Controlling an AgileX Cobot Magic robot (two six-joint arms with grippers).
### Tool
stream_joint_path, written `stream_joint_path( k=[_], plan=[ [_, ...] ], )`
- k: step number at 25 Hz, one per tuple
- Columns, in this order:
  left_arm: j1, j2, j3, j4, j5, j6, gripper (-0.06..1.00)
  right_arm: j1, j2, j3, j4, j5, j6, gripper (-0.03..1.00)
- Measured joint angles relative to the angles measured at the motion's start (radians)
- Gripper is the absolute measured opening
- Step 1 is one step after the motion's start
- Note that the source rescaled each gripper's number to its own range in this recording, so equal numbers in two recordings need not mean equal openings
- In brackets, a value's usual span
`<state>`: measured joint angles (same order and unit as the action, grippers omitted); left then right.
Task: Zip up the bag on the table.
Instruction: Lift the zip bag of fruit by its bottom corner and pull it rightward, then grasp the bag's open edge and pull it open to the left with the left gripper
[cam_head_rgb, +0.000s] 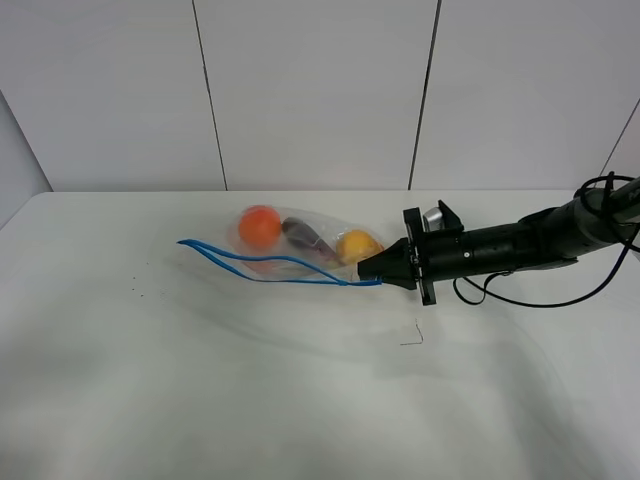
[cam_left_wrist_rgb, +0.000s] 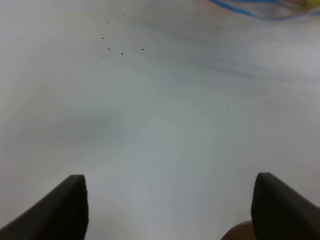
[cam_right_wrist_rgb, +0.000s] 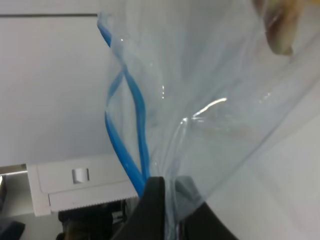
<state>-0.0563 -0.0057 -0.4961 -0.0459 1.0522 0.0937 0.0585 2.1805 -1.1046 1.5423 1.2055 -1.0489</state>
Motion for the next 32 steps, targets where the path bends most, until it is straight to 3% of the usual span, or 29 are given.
stream_joint_path(
  k=[28, 32],
  plan=[
    [0.000, -0.001, 0.000, 0.001, -0.002, -0.010, 0.88, 0.000, -0.044, 0.000, 0.011, 0.000, 0.003, 0.00],
    [0.000, 0.069, -0.071, 0.010, -0.015, -0.035, 0.88, 0.000, -0.044, 0.000, 0.017, 0.000, 0.003, 0.00]
  ],
)
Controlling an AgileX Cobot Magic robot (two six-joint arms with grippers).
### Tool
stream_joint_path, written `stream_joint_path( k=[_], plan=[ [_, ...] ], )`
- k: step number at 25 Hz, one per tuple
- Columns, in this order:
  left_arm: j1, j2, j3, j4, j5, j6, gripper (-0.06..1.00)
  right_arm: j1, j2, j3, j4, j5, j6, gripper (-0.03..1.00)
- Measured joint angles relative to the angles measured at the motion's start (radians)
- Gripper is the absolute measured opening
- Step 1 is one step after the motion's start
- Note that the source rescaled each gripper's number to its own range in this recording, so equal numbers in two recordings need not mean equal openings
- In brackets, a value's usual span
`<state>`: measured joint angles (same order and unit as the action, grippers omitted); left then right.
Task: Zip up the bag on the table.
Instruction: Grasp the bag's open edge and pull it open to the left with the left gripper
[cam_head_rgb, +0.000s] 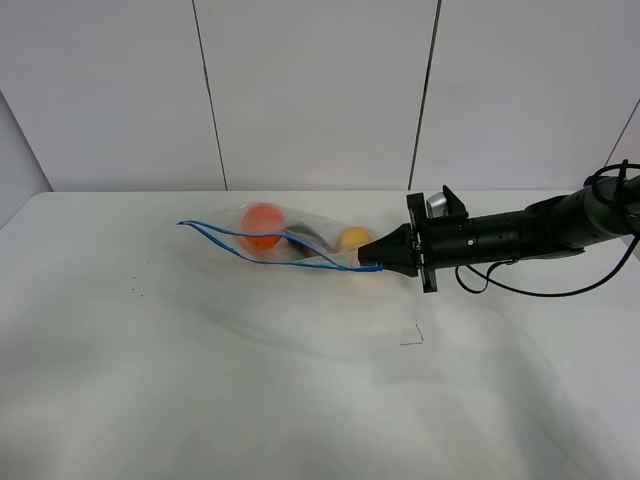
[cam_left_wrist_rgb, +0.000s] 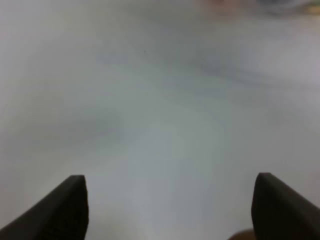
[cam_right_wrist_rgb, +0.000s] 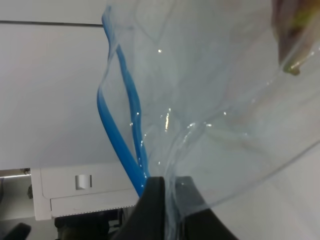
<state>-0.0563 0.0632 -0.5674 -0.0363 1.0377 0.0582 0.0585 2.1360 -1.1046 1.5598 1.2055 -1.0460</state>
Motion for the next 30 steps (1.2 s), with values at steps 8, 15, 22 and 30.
stream_joint_path(
  k=[8, 15, 22, 30],
  plan=[
    [0.000, 0.393, -0.339, -0.026, -0.083, 0.025, 0.88, 0.000, 0.000, 0.000, 0.008, 0.000, 0.000, 0.00],
    [0.000, 0.764, -0.519, -0.028, -0.194, 0.138, 0.88, 0.000, 0.000, 0.000, 0.008, 0.000, 0.000, 0.00],
    [0.000, 1.059, -0.527, -0.029, -0.287, 0.500, 0.88, 0.000, 0.000, 0.000, 0.008, 0.000, 0.000, 0.00],
    [-0.042, 1.243, -0.527, -0.028, -0.351, 0.818, 0.88, 0.000, 0.000, 0.000, 0.008, 0.000, 0.000, 0.00]
  ],
)
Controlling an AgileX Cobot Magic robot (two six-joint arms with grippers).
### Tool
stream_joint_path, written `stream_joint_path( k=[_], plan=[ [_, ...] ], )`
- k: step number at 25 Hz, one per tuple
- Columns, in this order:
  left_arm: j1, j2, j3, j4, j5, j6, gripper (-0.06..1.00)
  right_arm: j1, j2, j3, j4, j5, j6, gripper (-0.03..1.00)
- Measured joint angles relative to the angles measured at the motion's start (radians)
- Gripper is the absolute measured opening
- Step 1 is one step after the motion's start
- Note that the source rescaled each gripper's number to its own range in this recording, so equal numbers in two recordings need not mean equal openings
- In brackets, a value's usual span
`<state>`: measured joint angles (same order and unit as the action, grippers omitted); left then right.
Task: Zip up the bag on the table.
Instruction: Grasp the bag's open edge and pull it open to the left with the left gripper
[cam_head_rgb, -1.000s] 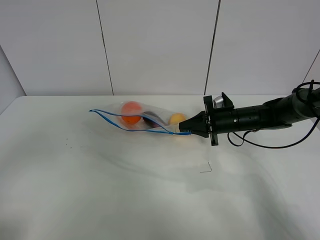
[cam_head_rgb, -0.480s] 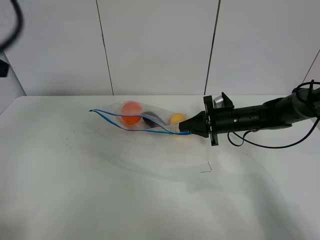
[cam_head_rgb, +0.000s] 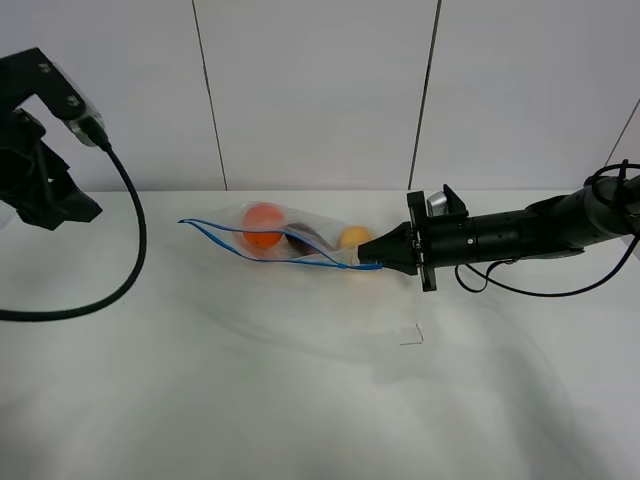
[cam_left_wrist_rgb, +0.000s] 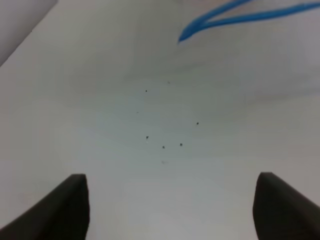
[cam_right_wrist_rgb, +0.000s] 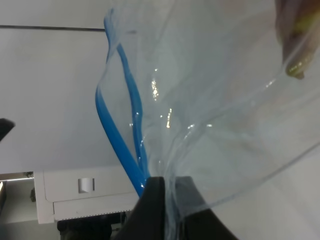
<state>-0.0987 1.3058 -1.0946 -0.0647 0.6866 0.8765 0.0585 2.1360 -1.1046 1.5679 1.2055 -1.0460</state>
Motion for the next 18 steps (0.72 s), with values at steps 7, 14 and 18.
stream_joint_path(
  k=[7, 14, 18],
  plan=[
    [-0.195, 0.073, 0.000, -0.001, -0.161, 0.121, 0.88, 0.000, 0.000, 0.000, 0.000, 0.000, 0.000, 0.00],
    [-0.398, 0.170, 0.000, -0.003, -0.299, 0.108, 0.88, 0.000, 0.000, 0.000, 0.000, 0.000, 0.000, 0.00],
    [-0.492, 0.239, 0.000, -0.003, -0.371, 0.069, 0.88, 0.000, 0.000, 0.000, 0.011, 0.000, 0.002, 0.00]
  ],
)
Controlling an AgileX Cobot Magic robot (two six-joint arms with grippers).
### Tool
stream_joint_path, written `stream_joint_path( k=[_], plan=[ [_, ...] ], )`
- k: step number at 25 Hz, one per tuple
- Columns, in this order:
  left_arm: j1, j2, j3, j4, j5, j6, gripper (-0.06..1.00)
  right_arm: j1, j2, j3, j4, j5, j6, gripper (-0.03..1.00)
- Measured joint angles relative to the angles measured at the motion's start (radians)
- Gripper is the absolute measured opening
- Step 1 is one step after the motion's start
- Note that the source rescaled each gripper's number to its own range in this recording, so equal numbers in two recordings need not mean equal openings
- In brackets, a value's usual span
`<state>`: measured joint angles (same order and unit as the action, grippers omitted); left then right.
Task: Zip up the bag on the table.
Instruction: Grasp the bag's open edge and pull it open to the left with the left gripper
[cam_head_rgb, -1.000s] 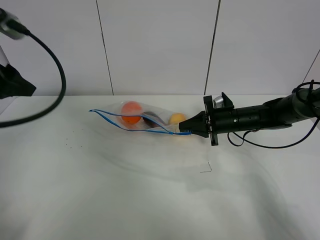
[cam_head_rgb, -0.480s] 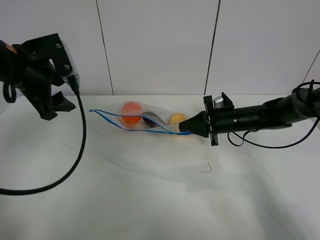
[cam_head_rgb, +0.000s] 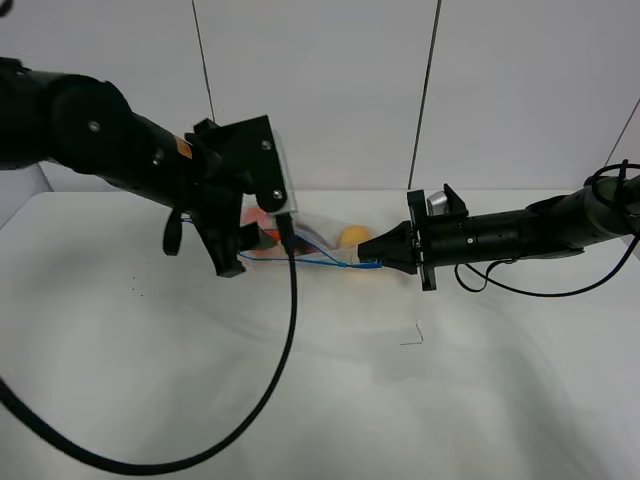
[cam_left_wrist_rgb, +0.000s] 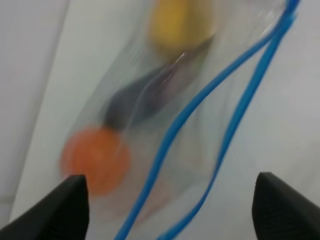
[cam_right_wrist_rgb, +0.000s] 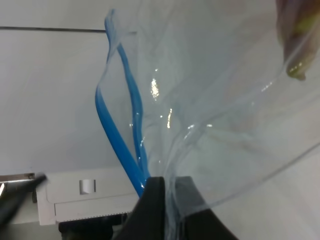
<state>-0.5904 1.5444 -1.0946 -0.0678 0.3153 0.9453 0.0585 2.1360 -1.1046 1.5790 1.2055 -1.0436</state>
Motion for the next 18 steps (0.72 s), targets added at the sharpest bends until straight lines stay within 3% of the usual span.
stream_joint_path(
  k=[7, 12, 18],
  plan=[
    [-0.102, 0.076, 0.004, -0.001, -0.137, -0.013, 0.88, 0.000, 0.000, 0.000, 0.023, 0.000, 0.028, 0.00],
    [-0.126, 0.147, 0.011, -0.002, -0.271, -0.038, 0.88, 0.000, 0.000, 0.000, 0.027, 0.001, 0.069, 0.00],
    [-0.132, 0.202, 0.018, -0.002, -0.339, -0.044, 0.88, 0.000, 0.000, 0.000, 0.030, 0.001, 0.076, 0.00]
  ],
)
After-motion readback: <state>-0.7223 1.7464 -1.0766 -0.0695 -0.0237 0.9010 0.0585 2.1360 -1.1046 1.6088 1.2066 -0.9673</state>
